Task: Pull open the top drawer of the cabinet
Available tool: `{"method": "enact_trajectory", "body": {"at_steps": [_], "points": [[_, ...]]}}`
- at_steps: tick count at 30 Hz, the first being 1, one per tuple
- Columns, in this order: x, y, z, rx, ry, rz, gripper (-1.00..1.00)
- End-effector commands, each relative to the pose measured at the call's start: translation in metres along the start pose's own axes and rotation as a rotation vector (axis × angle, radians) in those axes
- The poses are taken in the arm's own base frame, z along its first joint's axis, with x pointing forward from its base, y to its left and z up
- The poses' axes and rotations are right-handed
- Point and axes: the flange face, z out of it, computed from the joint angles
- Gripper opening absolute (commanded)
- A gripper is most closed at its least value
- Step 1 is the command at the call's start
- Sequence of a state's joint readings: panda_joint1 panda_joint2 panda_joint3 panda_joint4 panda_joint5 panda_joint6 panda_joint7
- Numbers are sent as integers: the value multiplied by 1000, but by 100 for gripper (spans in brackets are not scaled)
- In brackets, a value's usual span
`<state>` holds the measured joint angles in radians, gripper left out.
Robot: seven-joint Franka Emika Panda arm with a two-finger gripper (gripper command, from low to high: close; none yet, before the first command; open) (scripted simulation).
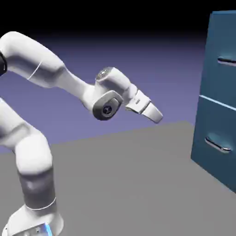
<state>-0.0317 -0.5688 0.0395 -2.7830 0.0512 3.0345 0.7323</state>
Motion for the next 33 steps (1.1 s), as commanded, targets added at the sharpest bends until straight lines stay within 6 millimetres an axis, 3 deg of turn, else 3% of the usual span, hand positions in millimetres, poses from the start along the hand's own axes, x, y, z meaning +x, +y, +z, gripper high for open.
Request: {"method": "enact_trajectory", "body": {"at_steps": [1, 9, 18, 25, 33], "points": [[10, -4, -4, 4, 23, 28, 0], [73, -38, -34, 59, 175, 234, 0], [117, -79, -52, 161, 279, 441, 0], [138, -108, -46, 258, 309, 596, 0], [153, -136, -20, 380, 293, 779, 0]]}}
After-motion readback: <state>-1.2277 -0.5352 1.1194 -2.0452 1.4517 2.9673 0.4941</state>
